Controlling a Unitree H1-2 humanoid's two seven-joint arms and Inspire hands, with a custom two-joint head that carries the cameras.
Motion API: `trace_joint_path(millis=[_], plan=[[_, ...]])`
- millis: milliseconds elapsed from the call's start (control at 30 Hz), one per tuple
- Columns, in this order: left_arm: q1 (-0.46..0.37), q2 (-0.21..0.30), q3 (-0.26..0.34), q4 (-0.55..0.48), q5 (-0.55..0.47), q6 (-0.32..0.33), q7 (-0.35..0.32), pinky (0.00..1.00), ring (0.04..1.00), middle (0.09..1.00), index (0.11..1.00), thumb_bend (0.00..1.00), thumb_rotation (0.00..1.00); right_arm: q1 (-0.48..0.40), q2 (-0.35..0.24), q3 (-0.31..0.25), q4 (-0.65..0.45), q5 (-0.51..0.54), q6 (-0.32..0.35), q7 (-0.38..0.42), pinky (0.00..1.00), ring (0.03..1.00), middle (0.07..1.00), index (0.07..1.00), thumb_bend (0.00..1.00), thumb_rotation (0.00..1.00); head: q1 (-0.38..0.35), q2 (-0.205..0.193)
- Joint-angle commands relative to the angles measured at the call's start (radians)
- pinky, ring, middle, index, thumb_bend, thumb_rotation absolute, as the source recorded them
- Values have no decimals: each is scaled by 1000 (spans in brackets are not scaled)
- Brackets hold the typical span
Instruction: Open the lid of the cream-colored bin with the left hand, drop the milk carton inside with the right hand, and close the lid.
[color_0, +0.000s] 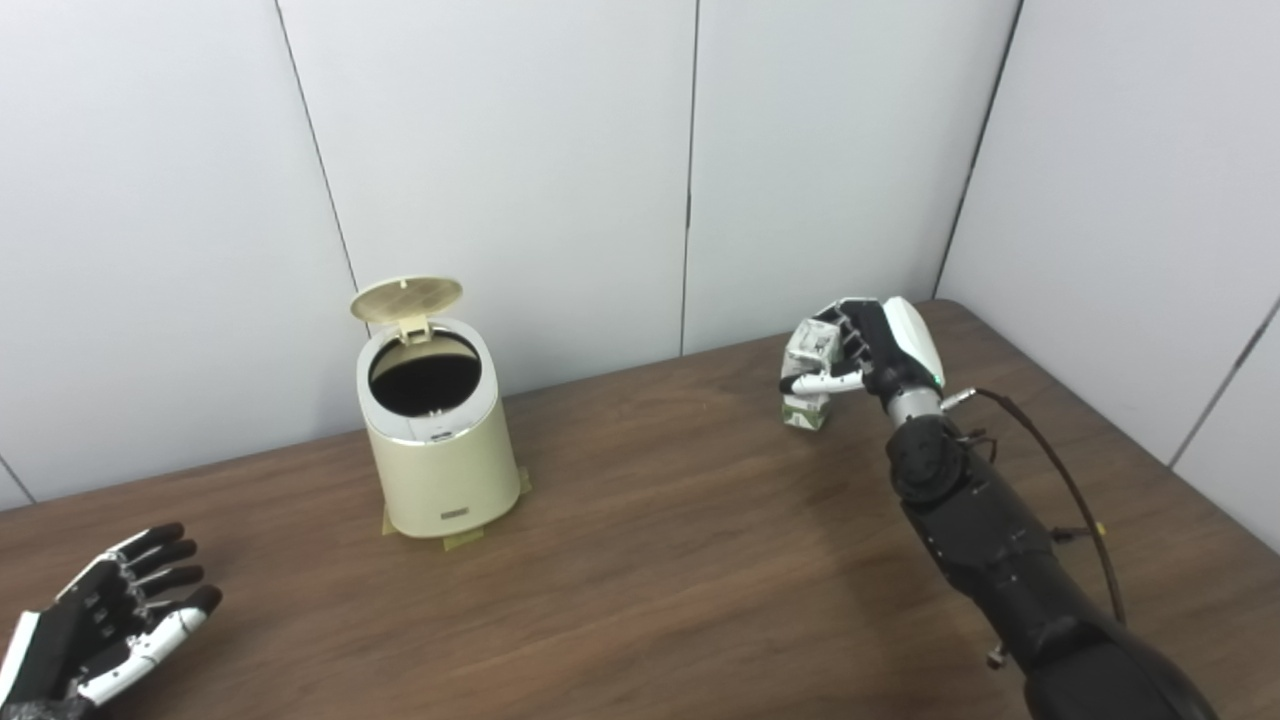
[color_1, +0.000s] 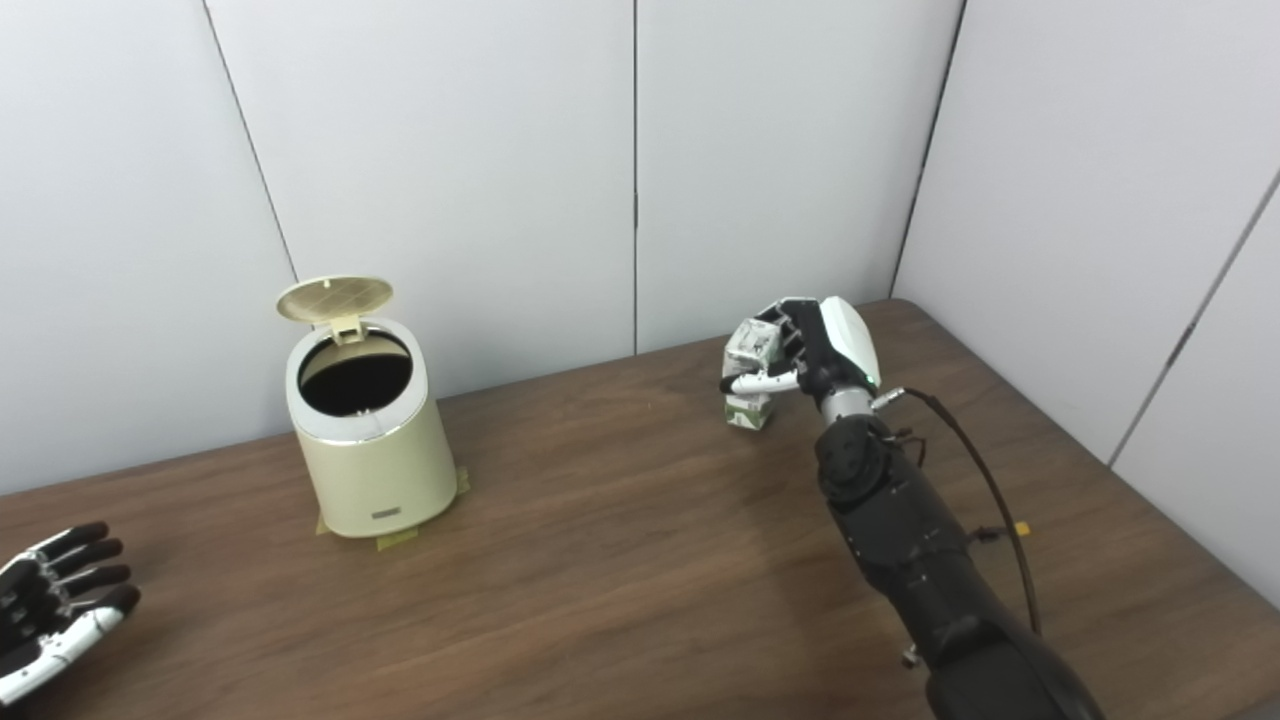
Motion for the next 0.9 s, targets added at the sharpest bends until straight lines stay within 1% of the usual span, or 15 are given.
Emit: trace_joint_path(millis=[0,67,167,267,333,433,467,533,600,633,700,767,800,867], plan=[[-18,4,-9,-5,16,-22,14,585,695,741,749,667,99,-93,-12,-1,-125,-6,11,21,303,368,415,523,523,0,18,-1],[-20,3,-15,1,29,-26,19,584,693,738,749,670,114,-110,4,5,-189,-8,54,54,331,396,451,514,527,0,29,-3],[-24,-3,-22,13,41,-43,22,567,685,735,748,676,122,-138,41,7,-270,-3,121,89,331,395,460,510,528,0,51,-10],[-22,-13,-30,13,47,-54,25,566,674,725,747,674,126,-161,72,19,-321,-19,159,103,316,379,454,514,528,0,73,-17],[-21,-19,-34,14,53,-56,31,573,672,720,746,683,140,-169,85,26,-336,-35,172,107,314,378,450,510,529,0,95,-22],[-14,-34,-42,2,71,-53,49,559,654,710,741,668,118,-173,123,32,-353,-32,168,111,311,364,447,521,527,0,140,-34],[-12,-38,-47,1,82,-59,56,559,653,710,741,668,117,-175,136,37,-351,-31,153,110,311,363,447,521,527,0,167,-40],[-13,-44,-56,6,97,-76,65,542,650,711,741,670,131,-177,150,45,-343,-37,135,108,320,363,448,520,527,0,199,-45],[-16,-51,-66,10,108,-87,71,547,655,716,738,683,163,-181,165,60,-349,-58,144,105,322,369,449,515,528,0,241,-50],[-17,-57,-67,7,107,-84,73,554,659,719,740,690,173,-185,174,70,-351,-70,146,104,315,370,447,514,529,0,246,-51],[-14,-76,-70,-12,111,-63,84,575,666,724,742,693,169,-190,191,84,-345,-79,131,103,317,381,451,515,528,0,286,-57],[-11,-90,-74,-27,117,-50,94,581,666,724,741,697,157,-197,210,101,-339,-92,120,98,307,364,444,525,526,0,302,-59],[-11,-97,-77,-29,122,-52,99,579,663,722,742,702,161,-200,223,106,-332,-91,109,95,300,355,441,529,525,0,322,-61],[-13,-106,-81,-26,128,-64,104,586,659,715,745,718,182,-208,245,119,-317,-93,91,90,303,354,440,530,524,0,340,-64]])
